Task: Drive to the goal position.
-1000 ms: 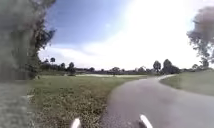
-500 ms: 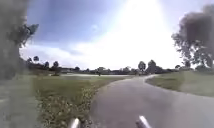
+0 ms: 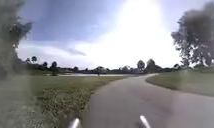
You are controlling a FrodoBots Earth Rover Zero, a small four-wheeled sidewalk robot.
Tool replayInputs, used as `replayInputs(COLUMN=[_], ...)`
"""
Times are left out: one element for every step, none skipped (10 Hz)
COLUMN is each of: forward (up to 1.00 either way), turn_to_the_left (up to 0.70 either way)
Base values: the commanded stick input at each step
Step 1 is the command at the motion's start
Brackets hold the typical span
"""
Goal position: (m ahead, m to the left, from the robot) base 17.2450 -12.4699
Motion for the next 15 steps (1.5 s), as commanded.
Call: replayInputs(forward=[0.70, 0.70, 0.70, 0.70, 0.70, 0.70, 0.70, 0.70, 0.70, 0.70, 0.70, 0.70, 0.70, 0.70, 0.70], turn_to_the_left=[0.23, 0.35, 0.09, 0.00, 0.00, 0.00, 0.00, 0.00, 0.00, 0.00, 0.00, 0.00, 0.00, 0.00, 0.00])
